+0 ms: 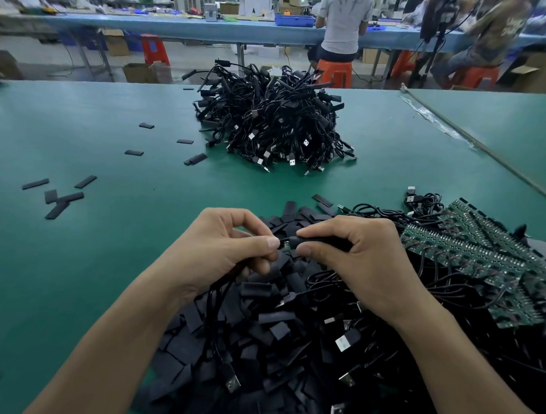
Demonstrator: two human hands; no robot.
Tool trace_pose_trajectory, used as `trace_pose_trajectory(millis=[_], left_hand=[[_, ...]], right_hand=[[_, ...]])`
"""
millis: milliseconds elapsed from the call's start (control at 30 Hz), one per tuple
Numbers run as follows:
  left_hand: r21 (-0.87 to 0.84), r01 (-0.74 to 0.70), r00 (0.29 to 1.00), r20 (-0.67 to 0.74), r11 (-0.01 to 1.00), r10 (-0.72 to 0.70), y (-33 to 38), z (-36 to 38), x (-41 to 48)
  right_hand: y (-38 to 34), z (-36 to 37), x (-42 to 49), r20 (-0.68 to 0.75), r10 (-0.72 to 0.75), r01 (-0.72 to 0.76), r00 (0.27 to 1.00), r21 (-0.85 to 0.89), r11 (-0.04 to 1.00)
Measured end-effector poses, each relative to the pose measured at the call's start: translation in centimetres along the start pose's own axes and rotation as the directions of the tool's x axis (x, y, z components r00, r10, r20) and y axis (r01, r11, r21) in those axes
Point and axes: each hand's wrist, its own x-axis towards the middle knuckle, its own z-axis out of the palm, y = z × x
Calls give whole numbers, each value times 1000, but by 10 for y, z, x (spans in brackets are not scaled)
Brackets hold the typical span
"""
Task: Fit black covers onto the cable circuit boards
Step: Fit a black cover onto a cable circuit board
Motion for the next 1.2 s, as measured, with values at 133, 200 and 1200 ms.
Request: trace_pose_trajectory(millis=[133, 200, 1200], left_hand=[[-6, -6, 1000, 28, 1000, 6, 0, -1, -1], [27, -9, 999, 54, 1000, 7, 0, -1, -1], [125, 14, 986, 166, 992, -34, 2, 1, -3]], right_hand=[[1, 0, 0, -2, 9, -9, 1000, 8, 1000], [1, -1, 0, 8, 14, -14, 1000, 17, 1000], [-1, 2, 0, 57, -148, 151, 987, -48, 987]])
